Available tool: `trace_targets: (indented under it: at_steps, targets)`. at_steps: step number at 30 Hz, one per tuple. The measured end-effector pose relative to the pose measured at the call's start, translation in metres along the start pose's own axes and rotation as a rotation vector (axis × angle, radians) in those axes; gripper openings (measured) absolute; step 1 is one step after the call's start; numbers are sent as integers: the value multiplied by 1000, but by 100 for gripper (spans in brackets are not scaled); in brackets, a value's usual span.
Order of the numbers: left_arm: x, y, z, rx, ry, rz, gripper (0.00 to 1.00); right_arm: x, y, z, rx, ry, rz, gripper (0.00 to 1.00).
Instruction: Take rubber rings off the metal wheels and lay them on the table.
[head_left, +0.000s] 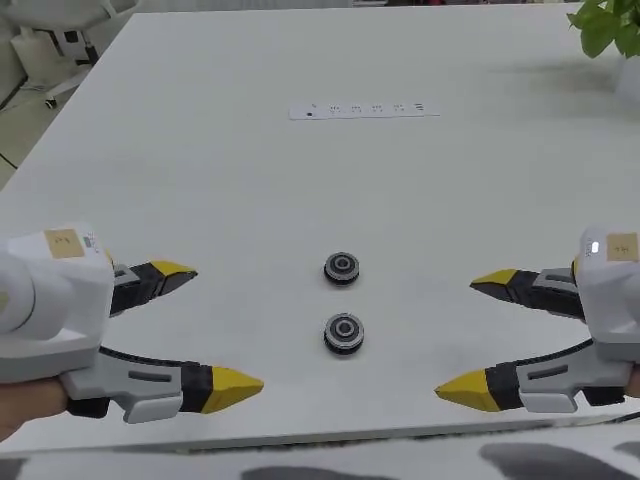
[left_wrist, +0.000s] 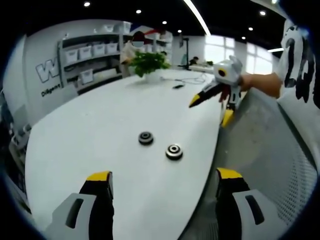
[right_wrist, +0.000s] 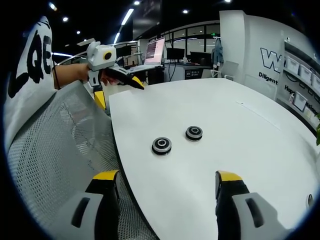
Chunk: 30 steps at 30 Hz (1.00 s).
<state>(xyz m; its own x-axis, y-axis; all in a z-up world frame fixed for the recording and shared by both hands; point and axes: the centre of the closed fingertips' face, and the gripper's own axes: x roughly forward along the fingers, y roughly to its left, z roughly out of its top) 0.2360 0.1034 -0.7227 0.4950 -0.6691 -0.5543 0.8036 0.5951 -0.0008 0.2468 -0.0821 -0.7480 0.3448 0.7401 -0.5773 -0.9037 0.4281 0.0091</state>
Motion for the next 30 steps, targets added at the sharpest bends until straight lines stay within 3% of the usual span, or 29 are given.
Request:
trace_targets:
  at_steps: [10,21,30]
  targets:
    - [3,3,1,8,4,-6,81,2,-7,4,-5,-15,2,70]
    - [9,6,2,12,8,-29,75,13,-11,10,-27,-28,45,64]
    - [18,8,12,26,1,-64,71,18,-13,13,-59,-17,64,61]
